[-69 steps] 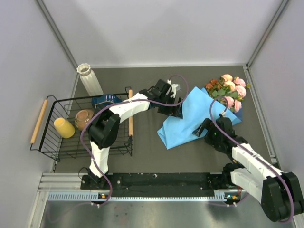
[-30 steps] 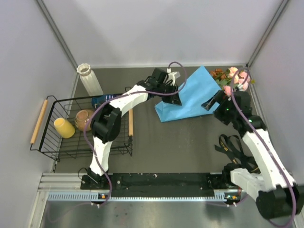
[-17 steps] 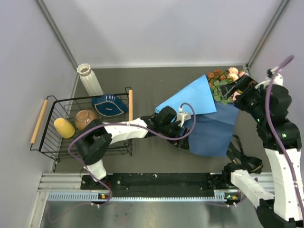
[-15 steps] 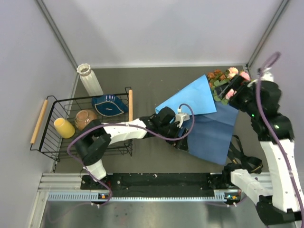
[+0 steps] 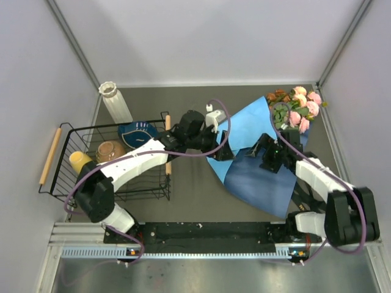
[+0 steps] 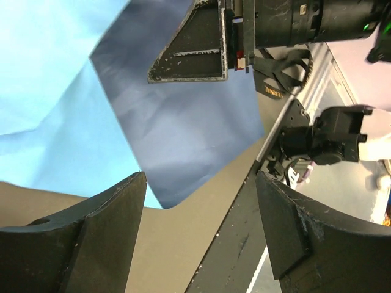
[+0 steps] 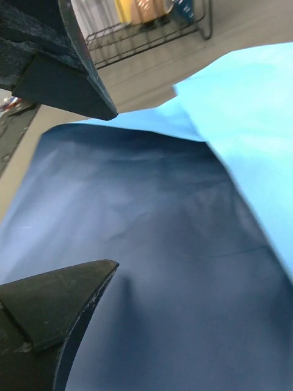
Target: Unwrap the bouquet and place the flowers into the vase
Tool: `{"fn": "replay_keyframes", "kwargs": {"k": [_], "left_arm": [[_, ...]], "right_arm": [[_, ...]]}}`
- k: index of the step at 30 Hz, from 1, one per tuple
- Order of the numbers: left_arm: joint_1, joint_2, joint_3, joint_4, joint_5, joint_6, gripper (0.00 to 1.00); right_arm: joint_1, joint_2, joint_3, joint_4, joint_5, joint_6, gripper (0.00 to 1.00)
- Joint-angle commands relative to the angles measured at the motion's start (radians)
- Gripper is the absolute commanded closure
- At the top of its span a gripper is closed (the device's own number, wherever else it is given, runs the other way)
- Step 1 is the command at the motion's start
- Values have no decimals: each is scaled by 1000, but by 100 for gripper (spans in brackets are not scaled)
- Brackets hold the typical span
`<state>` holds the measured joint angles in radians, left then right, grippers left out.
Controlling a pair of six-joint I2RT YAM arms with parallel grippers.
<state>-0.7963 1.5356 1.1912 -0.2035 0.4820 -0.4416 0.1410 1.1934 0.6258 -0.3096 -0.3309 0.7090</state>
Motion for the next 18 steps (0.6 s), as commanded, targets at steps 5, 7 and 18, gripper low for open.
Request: {"fn": "replay_keyframes", "kwargs": {"k": [5,7,18], "left_arm": [[31,-155,-59,3,-109,-34,21],[35,-193,-71,-8,-120,-37,21],[42,-282,-114,-30,-177,-37,20]], "right_arm": [[-6,262,-71,734,-88,210,2],[-9,297,-63,812,-79,211,2],[-6,492,132,920,-71,123,2]]}}
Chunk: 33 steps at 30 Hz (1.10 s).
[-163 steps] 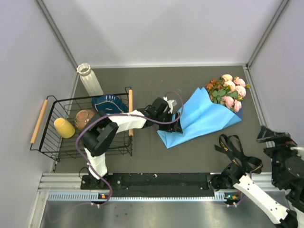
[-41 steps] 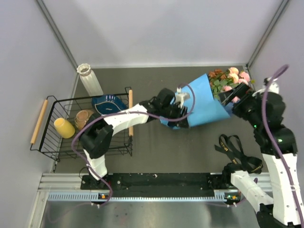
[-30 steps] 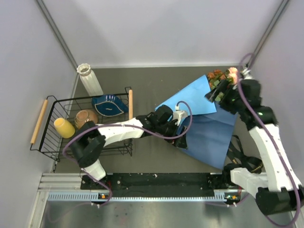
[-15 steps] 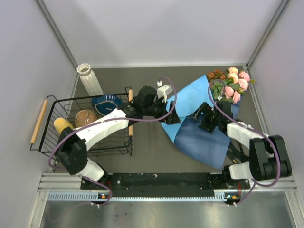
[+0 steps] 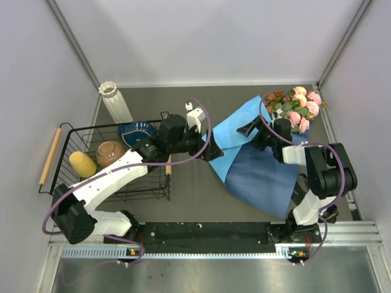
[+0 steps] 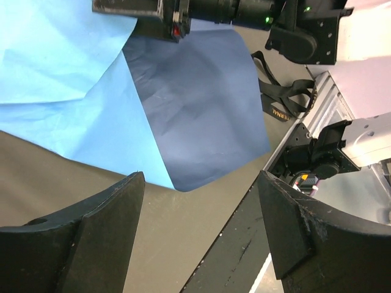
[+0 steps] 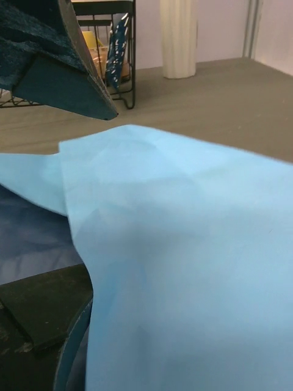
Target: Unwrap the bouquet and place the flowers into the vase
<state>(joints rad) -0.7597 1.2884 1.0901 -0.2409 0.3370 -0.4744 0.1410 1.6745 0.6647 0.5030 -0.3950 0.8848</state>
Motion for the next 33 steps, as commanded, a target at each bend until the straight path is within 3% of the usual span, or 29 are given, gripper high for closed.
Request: {"fn": "replay_keyframes", "kwargs": {"k": [1,10,16,19,22,23,25,27,33], "left_arm": [[5,-38,-18,8,-35,-6,20],[10,-49,-73,49,-27,-30,18],[11,-40,-104,49,30,-23,16],[10,-55,-125,49,63,-33,16],[10,-86,-148,48,62,-43,16],[10,-93,-153,46,59,-43,16],[11,-112,-150,22,50,-40,12],[11,-130,-144,-1,37,-36,9],[14,-195,-177,44,30,-69,7]], "right_arm": [[-3,10,107,105,-10,-72,2],[37,210,407,140,-110,-207,1],[112,416,792,-51,-94,-309,1],[143,537,976,-67,-122,-313,1],[161,655,1282,-193,-157,-307,1],[163,674,1350,-383,-151,-308,1],[161,657,1444,-579,-98,-291,2],[144,525,1387,-653,-120,-282,1],[66,174,922,-678,-176,-256,1]]}}
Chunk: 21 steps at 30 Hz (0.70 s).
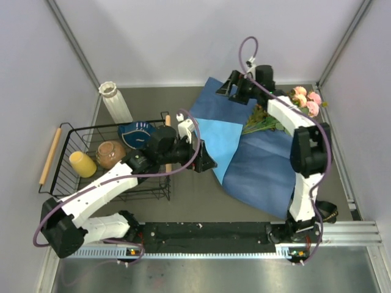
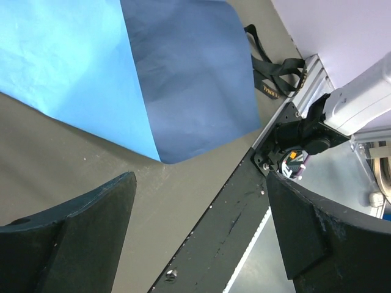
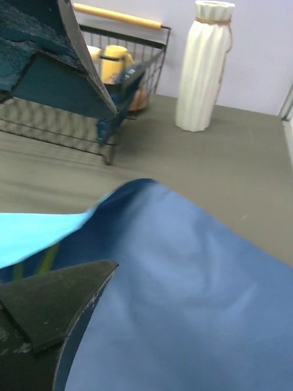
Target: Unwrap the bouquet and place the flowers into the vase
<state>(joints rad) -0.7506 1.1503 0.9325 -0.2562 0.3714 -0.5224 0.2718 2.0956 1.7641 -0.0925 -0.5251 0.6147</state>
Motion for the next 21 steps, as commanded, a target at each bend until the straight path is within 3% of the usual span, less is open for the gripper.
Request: {"fn": "replay_keyframes", "kwargs": {"k": [1,6,10,17,21], "left_arm": [[5,-60,-18,61,3,-21,6],[7,-92,-6,40,11,-2,6],[7,-116,-8,32,6,-2,6],[7,-149,-31,26,-15,-24,5],[5,-169,-27,5,-37,-27,6]], "right_arm": [[-86,-309,-281,-88,-46,-4,1],[-105,-450,-558,-70,-9,-64,1],[-102,-467,-737,84,-119,-32,1],[58,-424,-739,223,-162,16,1],[156,-399,-767,351,-187,121,1]]}}
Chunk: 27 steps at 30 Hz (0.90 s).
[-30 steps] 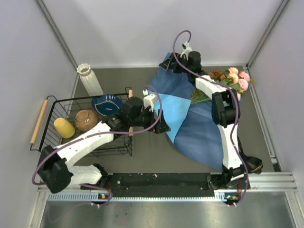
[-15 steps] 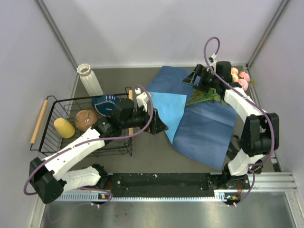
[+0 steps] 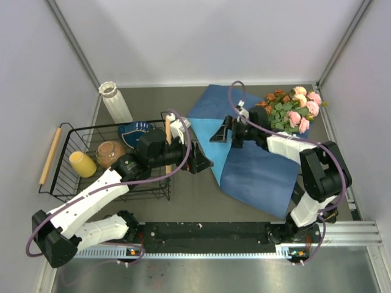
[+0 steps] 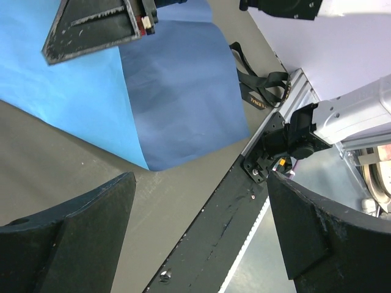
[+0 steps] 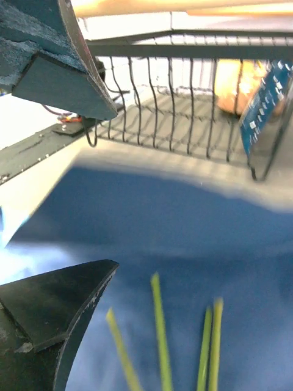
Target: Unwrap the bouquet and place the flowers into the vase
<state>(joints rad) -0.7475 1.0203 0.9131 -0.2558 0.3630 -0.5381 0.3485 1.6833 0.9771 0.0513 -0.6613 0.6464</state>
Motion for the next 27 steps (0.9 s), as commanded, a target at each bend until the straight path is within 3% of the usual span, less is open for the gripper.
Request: {"fn": "replay_keyframes", "kwargs": {"k": [1,7,13,22,27], "left_arm": [[4,-42,-10,0,-44,-11,5],[4,-60,-11,-8,-78,-6,5],[4,-52,-8,-11,-76,-14,5],[4,-40,4,-10,-82,-5,5],[5,-32,12,-5,-79,0,5]], "right_arm": [[96,21,20,235,-54,101,1],[252,104,101,102,63,9,2],[300,95,106,7,100,-34,2],[313,-212,-12,-74,55,-97,1],[267,-294,-38,-85,153,-91,1]]}}
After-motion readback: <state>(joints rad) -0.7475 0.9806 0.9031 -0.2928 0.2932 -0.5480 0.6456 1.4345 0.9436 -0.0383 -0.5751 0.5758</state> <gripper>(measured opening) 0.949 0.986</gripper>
